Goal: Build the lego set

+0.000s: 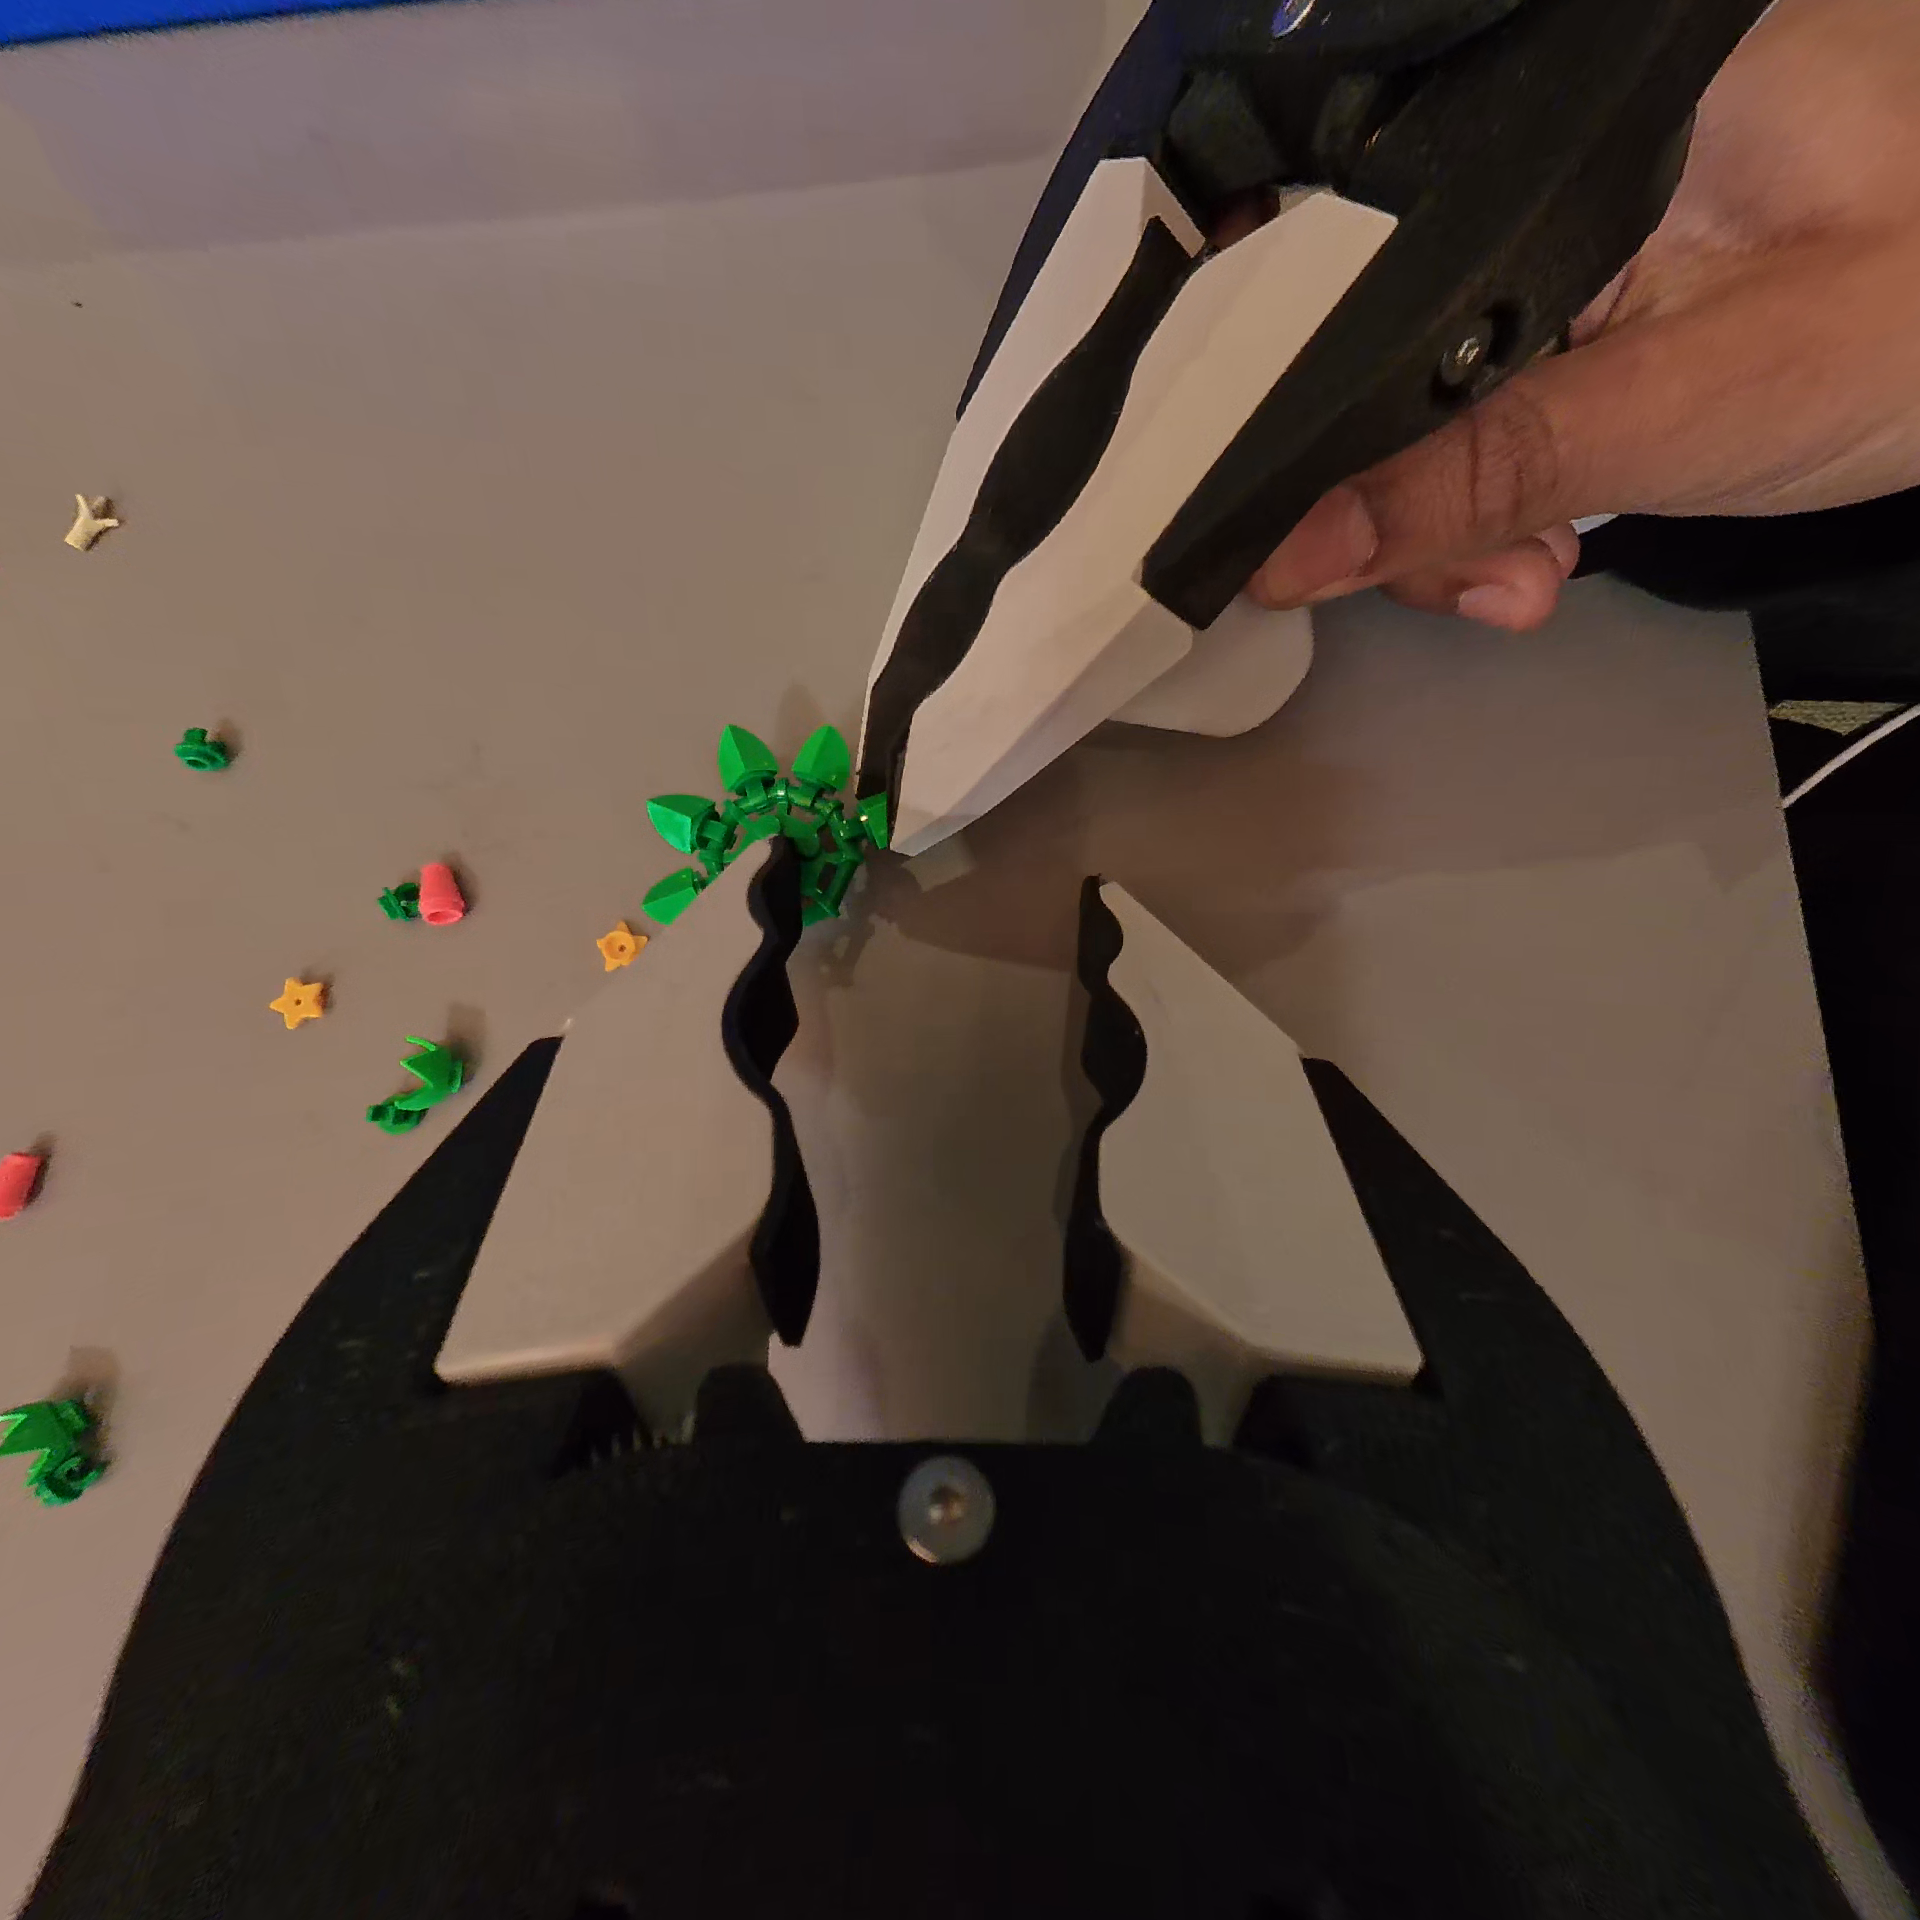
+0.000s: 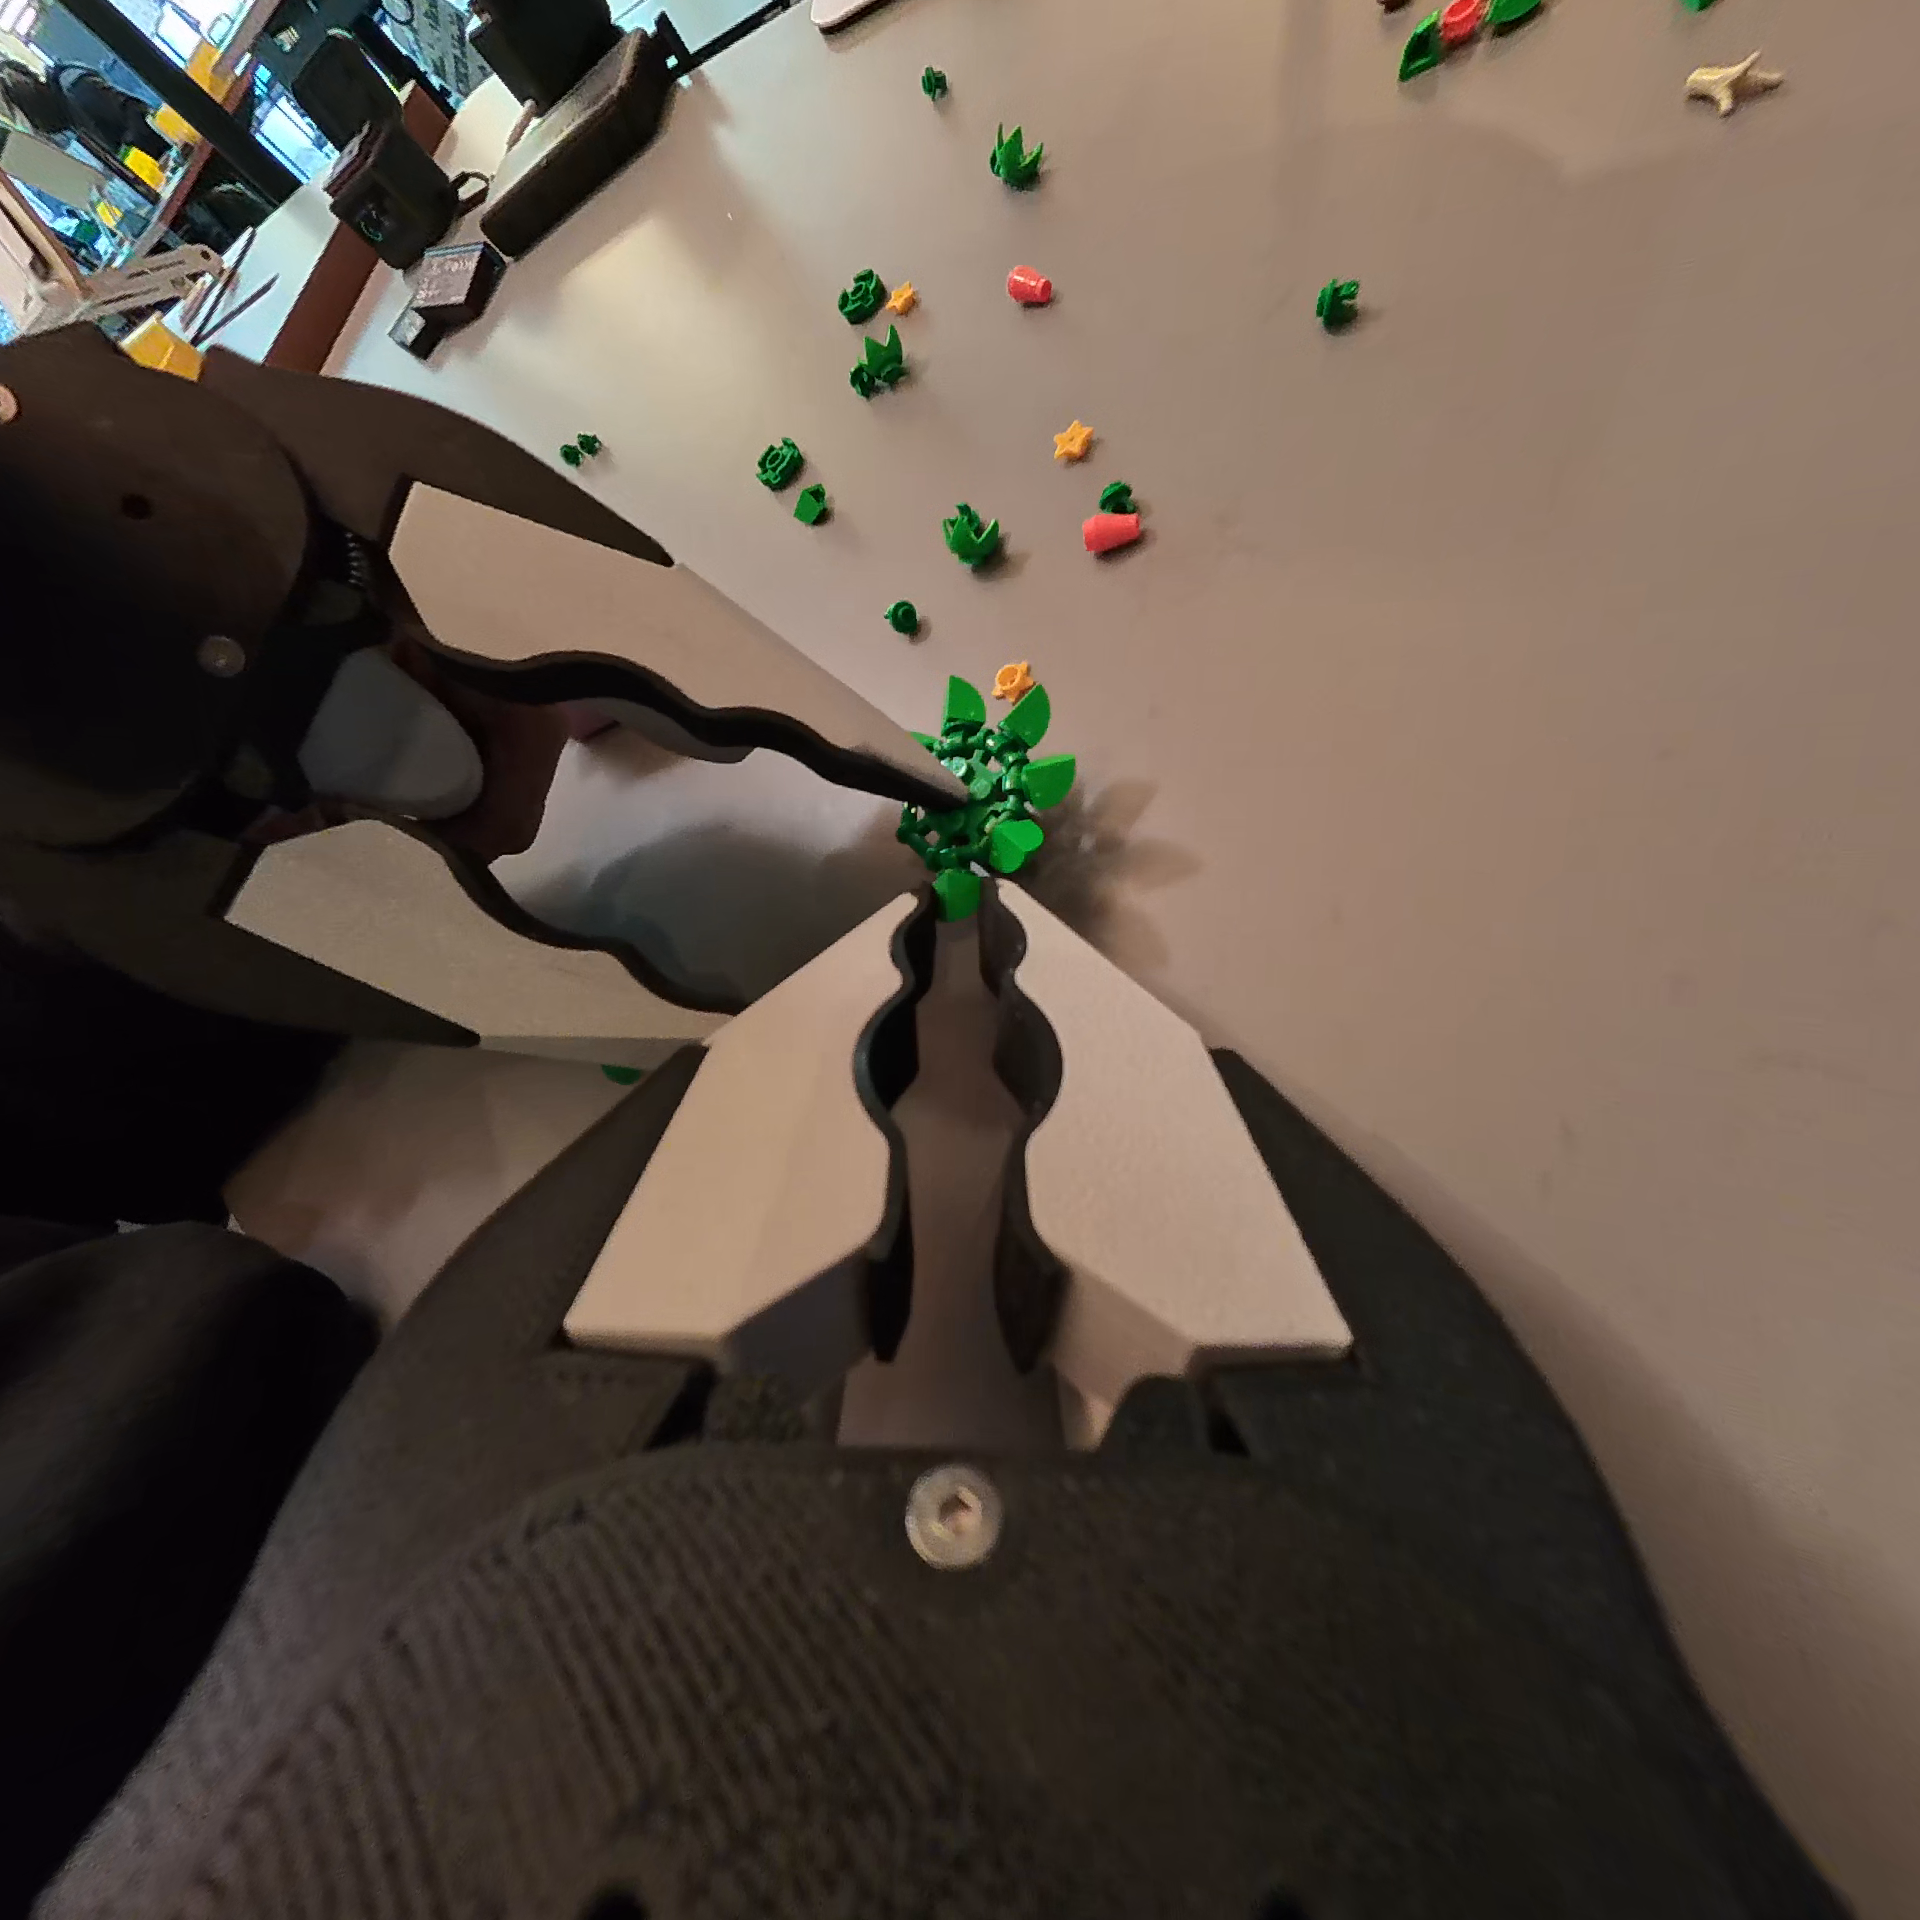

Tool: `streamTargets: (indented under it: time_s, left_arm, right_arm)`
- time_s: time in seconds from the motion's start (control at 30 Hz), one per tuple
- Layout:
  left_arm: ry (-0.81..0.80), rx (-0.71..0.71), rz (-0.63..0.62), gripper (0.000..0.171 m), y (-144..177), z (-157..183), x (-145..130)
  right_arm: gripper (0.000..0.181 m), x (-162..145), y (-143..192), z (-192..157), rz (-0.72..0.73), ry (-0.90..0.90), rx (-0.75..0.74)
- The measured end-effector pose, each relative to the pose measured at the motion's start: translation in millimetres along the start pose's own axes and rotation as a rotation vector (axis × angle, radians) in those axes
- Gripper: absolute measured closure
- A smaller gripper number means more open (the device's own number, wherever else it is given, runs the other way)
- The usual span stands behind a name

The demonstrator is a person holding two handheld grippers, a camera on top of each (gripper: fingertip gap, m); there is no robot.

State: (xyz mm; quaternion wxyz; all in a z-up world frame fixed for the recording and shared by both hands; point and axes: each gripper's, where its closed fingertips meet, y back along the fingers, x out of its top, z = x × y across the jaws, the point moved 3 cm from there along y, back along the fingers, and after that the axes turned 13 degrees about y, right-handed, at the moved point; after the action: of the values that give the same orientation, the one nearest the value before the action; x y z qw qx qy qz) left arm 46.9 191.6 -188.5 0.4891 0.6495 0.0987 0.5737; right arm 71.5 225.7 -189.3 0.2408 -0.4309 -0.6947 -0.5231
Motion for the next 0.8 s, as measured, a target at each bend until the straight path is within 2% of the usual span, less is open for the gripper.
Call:
streamTargets:
  time_s: [0.67, 0.8]
  left_arm:
    - [-0.039, 0.024, 0.0, 0.12, -0.5, -1.8, -1.1]
    - [-0.062, 0.013, -0.006, 0.113, -0.5, 1.5, -0.7]
  right_arm:
    - [0.176, 0.2, -3.3, 0.8, -0.005, -0.021, 0.013]
    - [0.172, 0.8, -2.0, -0.4, 0.007, -0.016, 0.019]
